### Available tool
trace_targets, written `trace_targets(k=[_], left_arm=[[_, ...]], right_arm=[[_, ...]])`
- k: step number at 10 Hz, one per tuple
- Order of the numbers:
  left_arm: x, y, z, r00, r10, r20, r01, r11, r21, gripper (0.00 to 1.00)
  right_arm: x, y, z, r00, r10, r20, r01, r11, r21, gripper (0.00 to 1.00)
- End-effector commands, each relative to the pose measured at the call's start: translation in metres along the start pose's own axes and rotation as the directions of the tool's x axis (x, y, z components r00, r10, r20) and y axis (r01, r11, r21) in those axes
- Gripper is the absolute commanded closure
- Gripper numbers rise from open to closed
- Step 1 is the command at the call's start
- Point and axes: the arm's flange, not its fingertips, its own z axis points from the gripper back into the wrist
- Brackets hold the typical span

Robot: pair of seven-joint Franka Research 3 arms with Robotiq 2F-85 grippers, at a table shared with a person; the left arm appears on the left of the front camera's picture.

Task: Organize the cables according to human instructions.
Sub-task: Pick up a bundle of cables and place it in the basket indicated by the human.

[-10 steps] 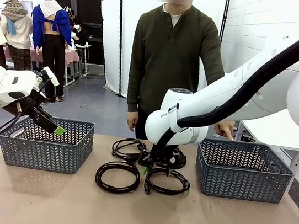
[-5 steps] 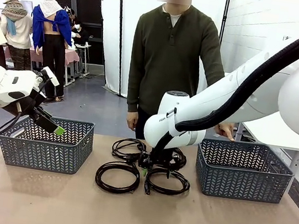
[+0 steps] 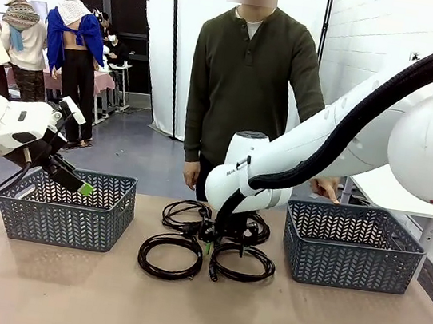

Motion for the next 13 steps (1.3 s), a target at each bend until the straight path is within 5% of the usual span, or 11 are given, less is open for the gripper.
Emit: trace_targets(k=[1,9,13], left_arm=[[0.000,0.001,-0.001,1.000,0.017,0.002,-0.017,1.000,0.003,0.00],[0.000,0.001,-0.001,1.000,0.017,0.002,-0.017,1.000,0.003,0.00],[0.000,0.001,-0.001,1.000,0.017,0.002,-0.017,1.000,0.003,0.00]], right_arm=[[0.007,0.007,-0.006,1.000,-0.019,0.002,0.019,0.998,-0.066,0.00],[0.006,0.004,-0.019,1.000,-0.014,0.007,0.015,0.996,-0.087,0.00],[0.009,0.016,-0.020,1.000,0.001,-0.009,-0.002,0.996,-0.086,0.64]])
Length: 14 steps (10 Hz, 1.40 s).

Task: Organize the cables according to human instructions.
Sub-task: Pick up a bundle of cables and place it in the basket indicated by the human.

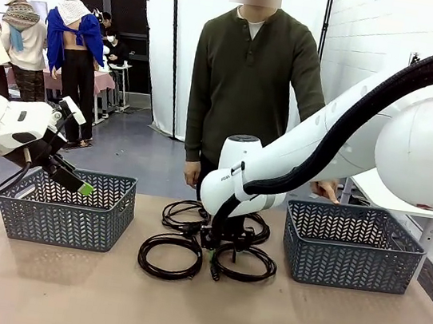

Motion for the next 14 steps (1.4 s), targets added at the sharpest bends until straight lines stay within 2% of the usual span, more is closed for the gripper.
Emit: trace_targets(k=[1,2,7,9,11,14], left_arm=[[0.000,0.001,-0.001,1.000,0.016,0.002,-0.016,1.000,0.003,0.00],[0.000,0.001,-0.001,1.000,0.016,0.002,-0.016,1.000,0.003,0.00],[0.000,0.001,-0.001,1.000,0.016,0.002,-0.016,1.000,0.003,0.00],[0.000,0.001,-0.001,1.000,0.016,0.002,-0.016,1.000,0.003,0.00],[0.000,0.001,-0.001,1.000,0.016,0.002,-0.016,1.000,0.003,0.00],[0.000,0.001,-0.001,1.000,0.016,0.002,-0.016,1.000,0.003,0.00]], right_arm=[[0.009,0.010,-0.009,1.000,-0.004,-0.003,0.004,0.999,-0.048,0.81],[0.010,0.011,-0.009,1.000,-0.003,-0.012,0.003,0.999,-0.043,0.99],[0.005,0.015,-0.003,0.998,-0.008,-0.069,0.008,1.000,-0.006,1.00],[-0.002,0.012,0.015,0.999,-0.004,-0.049,0.003,1.000,-0.018,1.00],[-0.011,0.009,0.045,0.998,0.046,-0.040,-0.046,0.999,-0.004,1.00],[-0.031,0.011,0.101,0.970,0.237,-0.054,-0.238,0.971,0.002,1.00]])
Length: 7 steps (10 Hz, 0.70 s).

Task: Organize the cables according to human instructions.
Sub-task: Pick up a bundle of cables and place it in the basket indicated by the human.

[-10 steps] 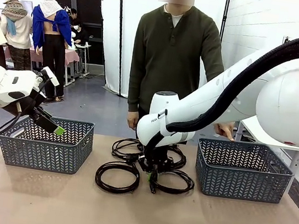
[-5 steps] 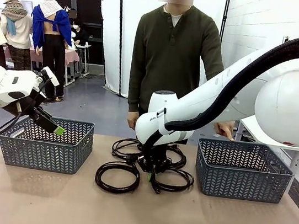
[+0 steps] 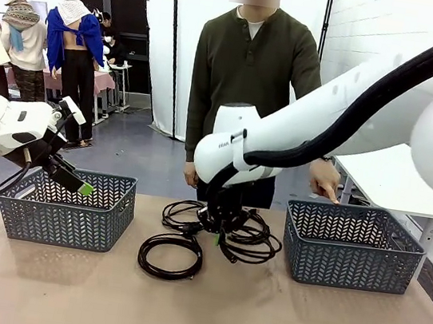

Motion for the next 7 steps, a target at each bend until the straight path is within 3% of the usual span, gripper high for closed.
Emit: trace_targets(k=[1,3,5,7], left_arm=[[0.000,0.001,-0.001,1.000,0.016,0.002,-0.016,1.000,0.002,0.00],[0.000,0.001,-0.001,1.000,0.016,0.002,-0.016,1.000,0.002,0.00],[0.000,0.001,-0.001,1.000,0.016,0.002,-0.016,1.000,0.002,0.00],[0.000,0.001,-0.001,1.000,0.016,0.002,-0.016,1.000,0.002,0.00]], right_arm=[[-0.022,-0.008,0.032,0.985,0.170,-0.008,-0.170,0.985,0.024,1.00],[-0.038,-0.010,0.069,0.937,0.349,0.000,-0.349,0.937,0.034,1.00],[-0.053,-0.019,0.098,0.835,0.550,-0.018,-0.550,0.835,0.014,1.00],[-0.062,-0.039,0.114,0.731,0.682,-0.031,-0.682,0.731,0.011,1.00]])
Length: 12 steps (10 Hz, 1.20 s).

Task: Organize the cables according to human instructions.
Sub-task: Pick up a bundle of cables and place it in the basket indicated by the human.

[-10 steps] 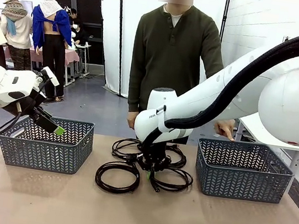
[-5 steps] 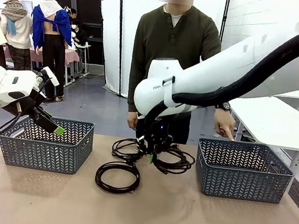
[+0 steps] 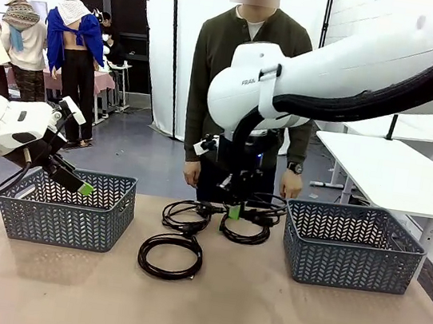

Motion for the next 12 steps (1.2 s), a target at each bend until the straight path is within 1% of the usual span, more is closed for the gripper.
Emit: trace_targets(k=[1,2,3,4,5,8,9,10,12], left_arm=[[0.000,0.001,-0.001,1.000,0.016,0.002,-0.016,1.000,0.002,0.00],[0.000,0.001,-0.001,1.000,0.016,0.002,-0.016,1.000,0.002,0.00],[0.000,0.001,-0.001,1.000,0.016,0.002,-0.016,1.000,0.002,0.00],[0.000,0.001,-0.001,1.000,0.016,0.002,-0.016,1.000,0.002,0.00],[0.000,0.001,-0.001,1.000,0.016,0.002,-0.016,1.000,0.002,0.00],[0.000,0.001,-0.001,1.000,0.016,0.002,-0.016,1.000,0.002,0.00],[0.000,0.001,-0.001,1.000,0.016,0.002,-0.016,1.000,0.002,0.00],[0.000,0.001,-0.001,1.000,0.016,0.002,-0.016,1.000,0.002,0.00],[0.000,0.001,-0.001,1.000,0.016,0.002,-0.016,1.000,0.002,0.00]], right_arm=[[-0.028,-0.016,0.005,0.990,0.139,-0.007,-0.139,0.990,0.011,1.00],[-0.034,-0.021,0.009,0.983,0.185,-0.010,-0.185,0.982,0.040,1.00],[-0.036,-0.023,0.011,0.985,0.175,0.000,-0.175,0.983,0.050,1.00],[-0.035,-0.023,0.013,0.989,0.142,0.048,-0.145,0.987,0.069,1.00],[-0.027,-0.022,0.011,0.985,0.169,-0.016,-0.169,0.986,0.018,1.00],[-0.027,-0.022,0.011,0.985,0.169,-0.016,-0.169,0.986,0.018,1.00],[-0.027,-0.023,0.011,0.985,0.171,-0.005,-0.171,0.985,0.034,1.00],[-0.037,-0.036,0.014,0.984,0.179,-0.025,-0.179,0.984,0.011,1.00],[-0.066,-0.066,0.024,0.977,0.213,-0.019,-0.212,0.977,0.031,1.00]])
